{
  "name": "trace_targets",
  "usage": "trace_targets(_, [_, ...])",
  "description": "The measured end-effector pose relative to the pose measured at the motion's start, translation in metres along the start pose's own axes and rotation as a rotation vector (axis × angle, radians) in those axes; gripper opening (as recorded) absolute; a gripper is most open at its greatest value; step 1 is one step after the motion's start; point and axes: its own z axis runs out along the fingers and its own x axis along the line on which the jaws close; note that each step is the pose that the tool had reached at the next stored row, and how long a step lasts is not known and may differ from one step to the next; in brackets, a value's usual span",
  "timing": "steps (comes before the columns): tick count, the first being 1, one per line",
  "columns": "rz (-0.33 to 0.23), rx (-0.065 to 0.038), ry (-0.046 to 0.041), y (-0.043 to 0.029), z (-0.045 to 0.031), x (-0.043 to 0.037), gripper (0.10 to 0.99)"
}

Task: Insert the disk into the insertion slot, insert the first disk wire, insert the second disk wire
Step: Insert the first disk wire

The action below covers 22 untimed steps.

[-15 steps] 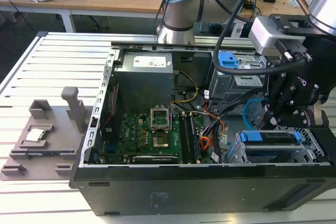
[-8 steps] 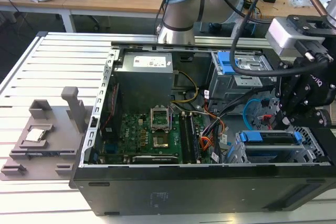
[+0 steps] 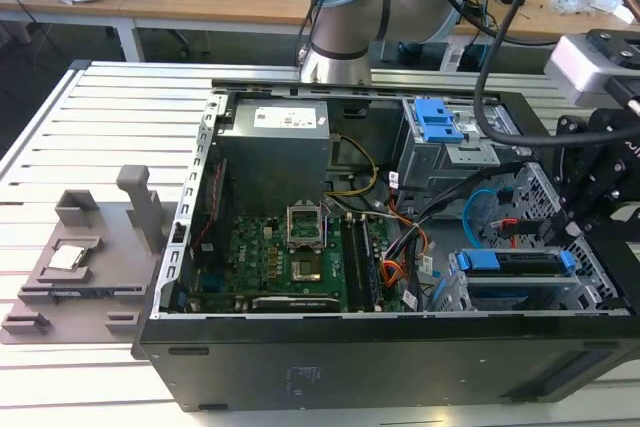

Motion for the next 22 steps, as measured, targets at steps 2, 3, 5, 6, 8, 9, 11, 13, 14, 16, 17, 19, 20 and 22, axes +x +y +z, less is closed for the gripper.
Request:
trace_targets(2, [0.000, 0.000, 0.0000, -0.0035, -0.0001, -0.0008, 0.106])
trace_targets(3, [0.000, 0.000, -0.0001, -0.0056, -0.0002, -0.0020, 0.106])
trace_targets(5, [0.000, 0.000, 0.0002, -0.0075, -0.0003, -0.0082, 0.106])
trace_targets(6, [0.000, 0.000, 0.0003, -0.0075, -0.0003, -0.0098, 0.106])
trace_targets(8, [0.000, 0.000, 0.0003, -0.0076, -0.0003, -0.0132, 0.106])
trace_targets(9, [0.000, 0.000, 0.0004, -0.0076, -0.0003, -0.0146, 0.106])
trace_targets(11, [0.000, 0.000, 0.0002, -0.0076, 0.0003, -0.0151, 0.106])
trace_targets(13, [0.000, 0.000, 0.0005, -0.0078, 0.0019, -0.0152, 0.106])
trace_targets(14, [0.000, 0.000, 0.0003, -0.0078, 0.0028, -0.0157, 0.106])
trace_targets(16, [0.000, 0.000, 0.0004, -0.0078, 0.0029, -0.0168, 0.106])
trace_targets(17, [0.000, 0.000, 0.0005, -0.0078, 0.0028, -0.0169, 0.106])
trace_targets(19, [0.000, 0.000, 0.0004, -0.0078, 0.0029, -0.0170, 0.114])
trace_targets(20, [0.000, 0.000, 0.0005, -0.0078, 0.0029, -0.0171, 0.235])
trace_targets(22, [0.000, 0.000, 0.0004, -0.0078, 0.0029, -0.0173, 0.235])
